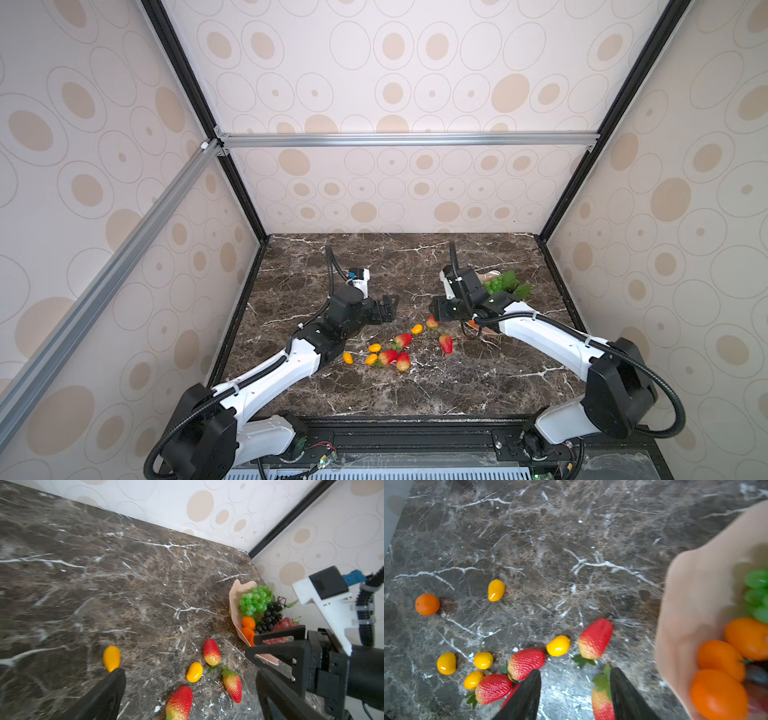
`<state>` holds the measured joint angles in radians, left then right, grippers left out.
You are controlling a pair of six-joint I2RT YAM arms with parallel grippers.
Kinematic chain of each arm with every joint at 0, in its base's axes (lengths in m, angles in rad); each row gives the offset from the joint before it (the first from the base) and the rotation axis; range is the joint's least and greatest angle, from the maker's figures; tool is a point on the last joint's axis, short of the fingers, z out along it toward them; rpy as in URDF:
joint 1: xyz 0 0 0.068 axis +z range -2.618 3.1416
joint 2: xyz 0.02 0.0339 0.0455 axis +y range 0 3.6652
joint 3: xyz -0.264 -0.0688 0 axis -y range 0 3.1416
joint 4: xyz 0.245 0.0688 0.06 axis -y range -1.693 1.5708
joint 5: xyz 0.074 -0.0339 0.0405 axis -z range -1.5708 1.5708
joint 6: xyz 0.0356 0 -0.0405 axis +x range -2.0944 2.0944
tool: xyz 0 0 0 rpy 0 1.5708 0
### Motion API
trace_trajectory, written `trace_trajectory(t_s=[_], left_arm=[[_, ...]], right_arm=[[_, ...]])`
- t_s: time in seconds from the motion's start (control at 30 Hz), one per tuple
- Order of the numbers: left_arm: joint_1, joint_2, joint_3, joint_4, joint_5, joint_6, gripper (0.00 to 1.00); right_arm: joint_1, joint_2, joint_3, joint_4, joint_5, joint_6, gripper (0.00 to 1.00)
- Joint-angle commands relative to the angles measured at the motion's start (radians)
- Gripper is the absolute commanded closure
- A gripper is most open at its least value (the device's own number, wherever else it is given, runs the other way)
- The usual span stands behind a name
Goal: Place and organize the fake fruits in the fruit bowl
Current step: 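Move the right gripper over another orange fruit while the left arm shifts, then lower the right gripper onto the orange fruit and close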
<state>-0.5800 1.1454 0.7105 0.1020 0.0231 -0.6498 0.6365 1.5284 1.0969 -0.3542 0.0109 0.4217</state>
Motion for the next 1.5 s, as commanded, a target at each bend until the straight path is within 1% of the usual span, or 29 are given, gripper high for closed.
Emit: trace_trajectory(t_s=[0.0,0.23,0.33,0.47,0.6,0.73,0.9,1.07,1.2,1.3,1.47], left_arm=[[0.066,-0.095,-0.031,-0.078,-0.034,-0.018,0.01],[0.252,-0.234,-0.067,-0.199,0.003,-0.013,0.01],[0.331,-0.281,-0.070,-0.253,0.001,-0.003,0.01],[0.460,-0.323,-0.075,-0.298,0.064,0.005,0.01],[0.576,-0.334,-0.077,-0.335,0.130,0.011,0.01],[0.671,-0.347,-0.085,-0.337,0.202,0.006,0.01],[0.791,-0.349,-0.099,-0.336,0.312,0.013,0.02],[0.889,-0.355,-0.112,-0.344,0.389,0.024,0.02],[0.955,-0.366,-0.113,-0.352,0.434,0.032,0.01],[0.978,-0.366,-0.112,-0.355,0.442,0.038,0.02],[0.985,-0.365,-0.113,-0.355,0.473,0.041,0.01]], right_arm=[[0.066,0.081,0.079,0.030,-0.006,-0.001,0.44],[0.188,0.274,0.261,0.041,-0.042,0.009,0.44],[0.237,0.356,0.342,0.046,-0.065,0.021,0.44],[0.295,0.471,0.457,0.041,-0.080,0.028,0.44],[0.332,0.564,0.556,0.022,-0.074,0.050,0.43],[0.361,0.656,0.673,-0.015,-0.077,0.039,0.42],[0.384,0.768,0.825,-0.060,-0.082,0.011,0.37],[0.388,0.868,0.973,-0.108,-0.095,-0.003,0.35],[0.395,0.966,1.131,-0.176,-0.118,-0.011,0.34],[0.400,1.036,1.266,-0.232,-0.124,-0.026,0.34],[0.407,1.131,1.432,-0.299,-0.138,-0.033,0.34]])
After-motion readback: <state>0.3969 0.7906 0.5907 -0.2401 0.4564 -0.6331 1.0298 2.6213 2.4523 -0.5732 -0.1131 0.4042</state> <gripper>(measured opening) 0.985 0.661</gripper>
